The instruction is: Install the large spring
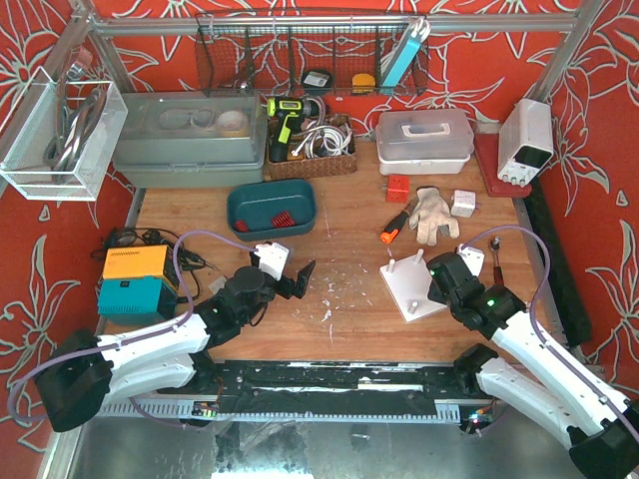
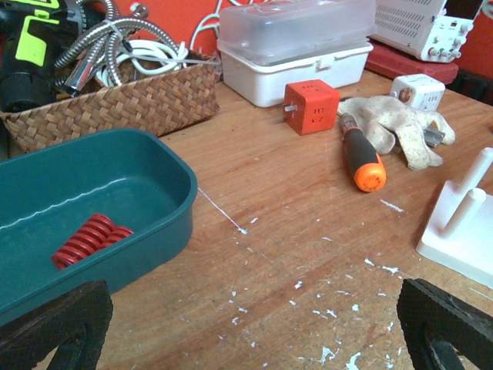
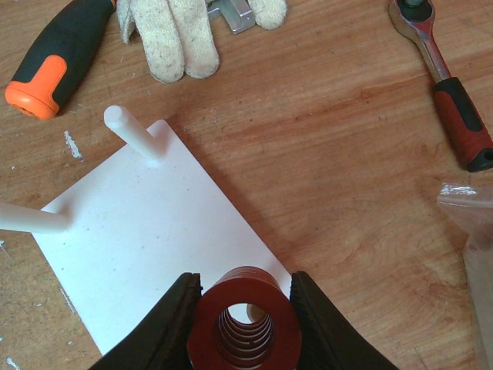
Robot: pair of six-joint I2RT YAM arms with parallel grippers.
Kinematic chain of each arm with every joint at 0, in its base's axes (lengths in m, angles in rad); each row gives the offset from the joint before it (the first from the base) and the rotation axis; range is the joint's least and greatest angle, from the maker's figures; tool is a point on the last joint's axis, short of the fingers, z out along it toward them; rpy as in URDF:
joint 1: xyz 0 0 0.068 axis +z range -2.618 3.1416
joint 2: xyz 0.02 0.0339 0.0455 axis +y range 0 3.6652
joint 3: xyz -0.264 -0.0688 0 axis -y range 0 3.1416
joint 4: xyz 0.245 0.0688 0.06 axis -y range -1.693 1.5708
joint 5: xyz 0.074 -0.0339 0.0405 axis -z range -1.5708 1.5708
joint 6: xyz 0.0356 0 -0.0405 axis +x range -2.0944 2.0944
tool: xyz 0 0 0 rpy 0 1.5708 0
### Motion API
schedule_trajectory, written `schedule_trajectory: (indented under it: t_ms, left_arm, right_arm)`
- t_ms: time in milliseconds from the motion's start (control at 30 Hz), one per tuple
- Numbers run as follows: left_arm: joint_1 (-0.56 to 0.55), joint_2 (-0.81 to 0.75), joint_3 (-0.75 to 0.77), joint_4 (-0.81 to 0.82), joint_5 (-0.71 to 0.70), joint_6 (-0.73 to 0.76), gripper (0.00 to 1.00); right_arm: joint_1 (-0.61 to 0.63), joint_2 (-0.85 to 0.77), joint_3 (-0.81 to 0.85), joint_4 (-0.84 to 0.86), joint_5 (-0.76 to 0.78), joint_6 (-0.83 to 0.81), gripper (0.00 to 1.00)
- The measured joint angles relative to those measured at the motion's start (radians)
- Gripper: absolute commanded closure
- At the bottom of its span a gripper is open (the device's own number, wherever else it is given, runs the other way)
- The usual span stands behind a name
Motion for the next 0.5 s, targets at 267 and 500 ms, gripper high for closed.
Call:
schedule_trajectory:
  t_ms: [267, 500]
  left_arm:
    - [0.0, 0.0, 0.0, 0.0, 0.0, 0.002, 0.0]
    - [0.0, 0.0, 0.0, 0.0, 0.0, 0.003, 0.0]
  right_arm:
    - [0.0, 0.031, 0.0, 0.019, 0.011, 0.0, 1.0]
    - [0.0, 0.037, 0.005, 0.024, 0.021, -0.002, 1.0]
